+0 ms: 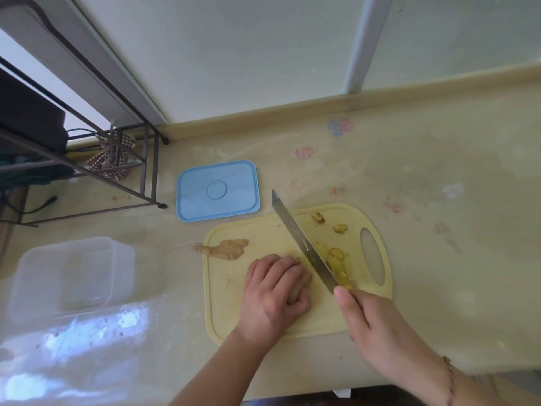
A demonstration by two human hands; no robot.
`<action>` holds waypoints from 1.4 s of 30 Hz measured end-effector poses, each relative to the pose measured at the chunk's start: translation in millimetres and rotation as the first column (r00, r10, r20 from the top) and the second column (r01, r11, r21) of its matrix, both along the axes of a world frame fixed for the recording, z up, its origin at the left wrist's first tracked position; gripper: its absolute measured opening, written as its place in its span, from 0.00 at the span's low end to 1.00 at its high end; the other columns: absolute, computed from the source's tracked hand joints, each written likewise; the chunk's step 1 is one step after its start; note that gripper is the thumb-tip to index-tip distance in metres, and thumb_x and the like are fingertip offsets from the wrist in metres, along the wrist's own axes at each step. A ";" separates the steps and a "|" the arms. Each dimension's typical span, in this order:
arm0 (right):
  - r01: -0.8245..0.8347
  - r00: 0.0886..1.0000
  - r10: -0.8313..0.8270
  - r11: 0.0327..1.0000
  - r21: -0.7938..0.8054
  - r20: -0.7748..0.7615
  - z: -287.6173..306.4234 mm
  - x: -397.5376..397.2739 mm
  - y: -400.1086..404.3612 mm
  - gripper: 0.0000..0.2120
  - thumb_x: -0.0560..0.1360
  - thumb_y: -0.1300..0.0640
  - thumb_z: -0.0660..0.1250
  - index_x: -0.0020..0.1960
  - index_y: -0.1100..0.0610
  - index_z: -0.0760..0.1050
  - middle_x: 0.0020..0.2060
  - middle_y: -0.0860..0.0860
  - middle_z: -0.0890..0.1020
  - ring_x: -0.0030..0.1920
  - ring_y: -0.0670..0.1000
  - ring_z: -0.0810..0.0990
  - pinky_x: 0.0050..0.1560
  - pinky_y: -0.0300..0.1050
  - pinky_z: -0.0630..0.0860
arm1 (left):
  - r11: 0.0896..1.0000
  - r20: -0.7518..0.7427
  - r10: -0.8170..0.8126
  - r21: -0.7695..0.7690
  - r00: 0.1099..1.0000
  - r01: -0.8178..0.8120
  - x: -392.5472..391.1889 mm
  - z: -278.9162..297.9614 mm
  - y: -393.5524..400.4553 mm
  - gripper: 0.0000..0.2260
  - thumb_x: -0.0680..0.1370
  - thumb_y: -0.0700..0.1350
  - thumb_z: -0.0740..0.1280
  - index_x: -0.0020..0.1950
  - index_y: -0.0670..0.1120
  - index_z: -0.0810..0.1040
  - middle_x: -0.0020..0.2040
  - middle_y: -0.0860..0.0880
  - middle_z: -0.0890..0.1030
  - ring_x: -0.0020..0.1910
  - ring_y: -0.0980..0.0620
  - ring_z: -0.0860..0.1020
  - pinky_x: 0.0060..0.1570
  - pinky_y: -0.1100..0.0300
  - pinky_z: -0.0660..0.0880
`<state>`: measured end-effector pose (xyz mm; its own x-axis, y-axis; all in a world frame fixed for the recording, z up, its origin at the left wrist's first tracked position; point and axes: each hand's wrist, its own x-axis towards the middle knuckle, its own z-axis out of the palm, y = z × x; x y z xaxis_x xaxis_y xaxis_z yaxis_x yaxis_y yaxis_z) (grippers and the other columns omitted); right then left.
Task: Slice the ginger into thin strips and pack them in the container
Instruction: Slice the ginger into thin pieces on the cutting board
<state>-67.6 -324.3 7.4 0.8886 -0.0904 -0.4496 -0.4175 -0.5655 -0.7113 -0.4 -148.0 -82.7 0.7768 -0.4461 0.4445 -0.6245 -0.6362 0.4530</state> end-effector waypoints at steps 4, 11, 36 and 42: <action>-0.058 0.998 0.057 0.997 -0.054 -0.030 15.4 -16.6 -2.8 0.29 0.72 0.32 0.44 0.33 0.55 0.67 0.25 0.52 0.72 0.27 0.48 0.70 0.33 0.44 0.67 | 1.000 -0.001 0.009 0.010 1.000 -0.009 -0.1 1.9 -0.8 0.09 0.69 0.41 0.74 0.49 0.43 0.85 0.52 0.49 0.83 0.51 0.44 0.80 0.52 0.49 0.77; -0.095 0.992 0.089 0.993 -0.068 -0.085 26.2 -25.4 -3.7 0.26 0.69 0.32 0.41 0.32 0.52 0.62 0.28 0.37 0.75 0.31 0.45 0.73 0.32 0.39 0.64 | 1.000 -0.004 0.002 0.008 1.000 -0.002 0.6 4.3 -1.3 0.10 0.67 0.39 0.74 0.48 0.43 0.85 0.52 0.50 0.83 0.51 0.44 0.80 0.50 0.49 0.76; -0.078 0.997 0.080 0.994 -0.070 0.021 -11.4 21.1 10.2 0.26 0.75 0.34 0.42 0.33 0.50 0.67 0.25 0.47 0.71 0.27 0.45 0.70 0.31 0.39 0.66 | 1.000 0.009 0.006 -0.027 1.000 -0.006 -0.4 -0.7 -1.4 0.09 0.69 0.41 0.74 0.48 0.43 0.83 0.51 0.48 0.83 0.51 0.44 0.80 0.50 0.50 0.76; -0.015 1.000 0.015 0.998 -0.059 -0.009 0.7 5.3 -6.3 0.30 0.74 0.33 0.44 0.34 0.56 0.68 0.25 0.51 0.72 0.25 0.47 0.71 0.31 0.43 0.69 | 1.000 -0.017 0.010 -0.003 1.000 -0.010 -1.1 -2.6 -0.3 0.10 0.68 0.42 0.74 0.48 0.42 0.84 0.51 0.48 0.83 0.51 0.43 0.80 0.51 0.48 0.76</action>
